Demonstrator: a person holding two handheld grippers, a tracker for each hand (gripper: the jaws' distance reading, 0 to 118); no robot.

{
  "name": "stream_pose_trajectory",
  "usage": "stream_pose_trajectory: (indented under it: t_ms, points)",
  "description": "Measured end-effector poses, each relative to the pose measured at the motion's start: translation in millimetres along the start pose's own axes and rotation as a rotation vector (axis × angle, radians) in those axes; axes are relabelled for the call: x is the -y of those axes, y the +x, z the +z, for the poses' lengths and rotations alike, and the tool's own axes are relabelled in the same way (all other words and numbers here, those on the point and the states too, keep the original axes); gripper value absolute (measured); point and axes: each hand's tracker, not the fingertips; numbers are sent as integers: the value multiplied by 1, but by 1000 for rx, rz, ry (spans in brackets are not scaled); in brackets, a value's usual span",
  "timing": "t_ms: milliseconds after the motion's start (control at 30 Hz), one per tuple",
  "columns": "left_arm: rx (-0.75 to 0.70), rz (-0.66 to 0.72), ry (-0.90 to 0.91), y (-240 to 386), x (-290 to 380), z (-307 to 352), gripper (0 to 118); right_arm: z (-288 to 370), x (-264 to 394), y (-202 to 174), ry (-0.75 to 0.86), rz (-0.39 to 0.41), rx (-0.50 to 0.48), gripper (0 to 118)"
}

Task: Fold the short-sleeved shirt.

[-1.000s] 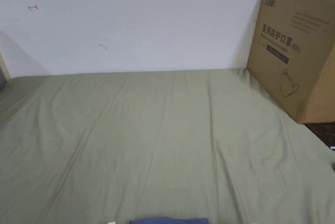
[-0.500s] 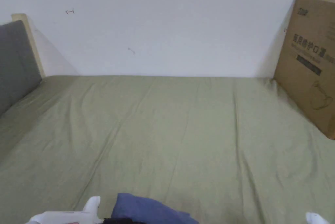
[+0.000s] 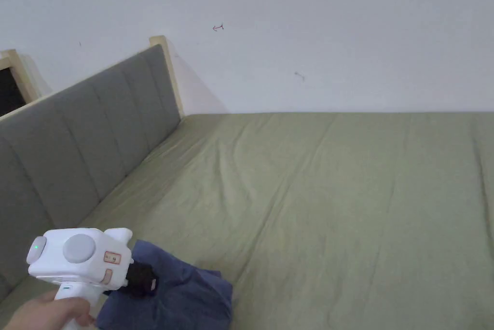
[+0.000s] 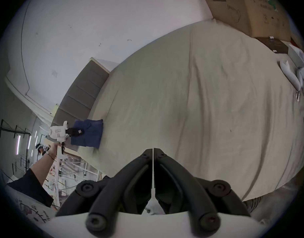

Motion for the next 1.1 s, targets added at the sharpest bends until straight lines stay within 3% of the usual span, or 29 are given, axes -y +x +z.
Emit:
stream_pose_trajectory:
  t_ms: [100, 133, 267, 333, 433, 500, 533, 600, 633, 733, 833, 1033, 1100]
  points:
    - [-193, -37, 51, -12, 2, 7, 98, -2, 1, 1, -3, 5, 21, 0]
    - [-230, -38, 66, -15, 3, 9, 110, -2, -1, 3, -3, 8, 28, 0]
    - [-380, -117, 148, -13, 10, 25, 113, 1, -4, -1, 19, 32, 54, 0]
    - [-343, -141, 150, 1, 17, 32, 113, 4, -7, -3, 39, 41, 64, 0]
    - [-158, -171, 161, 36, 26, 40, 113, 8, -12, -4, 83, 59, 81, 0]
    - [17, -159, 180, 81, 38, 55, 104, 9, -16, -10, 110, 84, 89, 0]
    - [85, -150, 198, 99, 41, 59, 88, 8, -18, -13, 118, 97, 92, 0]
    - [236, -95, 205, 145, 45, 63, 22, 7, -23, -22, 137, 126, 109, 0]
    - [271, -90, 204, 166, 47, 64, 4, 7, -25, -27, 144, 132, 116, 0]
    - [337, -138, 304, 231, 53, 77, 4, 11, -35, -46, 179, 159, 130, 0]
    - [331, -145, 484, 284, 58, 104, 4, 21, -44, -69, 294, 237, 197, 0]
    - [136, -126, 977, 342, 86, 158, 4, 52, -34, -108, 747, 429, 308, 0]
    - [40, -180, 1084, 356, 100, 168, 4, 59, -25, -109, 939, 445, 335, 0]
